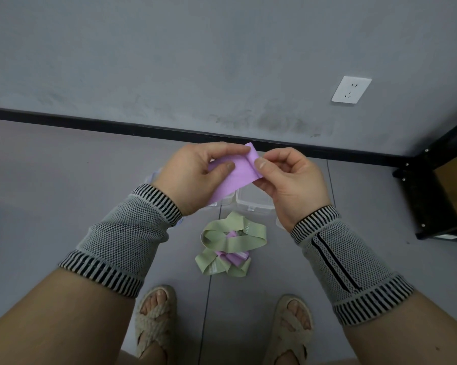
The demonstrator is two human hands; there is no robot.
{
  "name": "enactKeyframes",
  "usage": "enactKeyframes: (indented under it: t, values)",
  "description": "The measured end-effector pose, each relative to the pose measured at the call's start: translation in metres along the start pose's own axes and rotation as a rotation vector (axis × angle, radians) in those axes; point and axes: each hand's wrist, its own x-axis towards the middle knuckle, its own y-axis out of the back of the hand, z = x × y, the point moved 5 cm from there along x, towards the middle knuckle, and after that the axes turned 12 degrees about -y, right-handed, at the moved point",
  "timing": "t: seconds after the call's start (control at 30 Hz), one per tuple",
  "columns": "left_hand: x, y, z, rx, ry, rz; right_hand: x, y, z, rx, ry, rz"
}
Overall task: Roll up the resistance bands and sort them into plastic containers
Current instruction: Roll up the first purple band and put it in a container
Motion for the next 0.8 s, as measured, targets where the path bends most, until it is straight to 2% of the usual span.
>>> enactKeyframes:
  t: [0.2,0.3,0.53,0.63,0.8]
  values:
    - [-0.002,0.003,-0.002,-0.041,0.058,0.016,0.002,-0.002,0.006,-0.125,-0.061,-0.037]
    - [-0.001,0.004,-0.004,-0.012,0.064,-0.001,0.002,0.0,0.005,-0.189,-0.061,0.012]
    - [0.002,-0.003,-0.007,0.068,0.07,0.017,-0.006,-0.005,-0.001,-0.235,0.149,0.187]
    - [0.002,-0.005,-0.006,0.067,0.077,0.024,-0.008,-0.007,0.0,-0.269,0.185,0.239]
    - [0.001,-0.008,-0.003,0.014,0.099,0.044,-0.009,-0.009,0.004,-0.285,0.16,0.173]
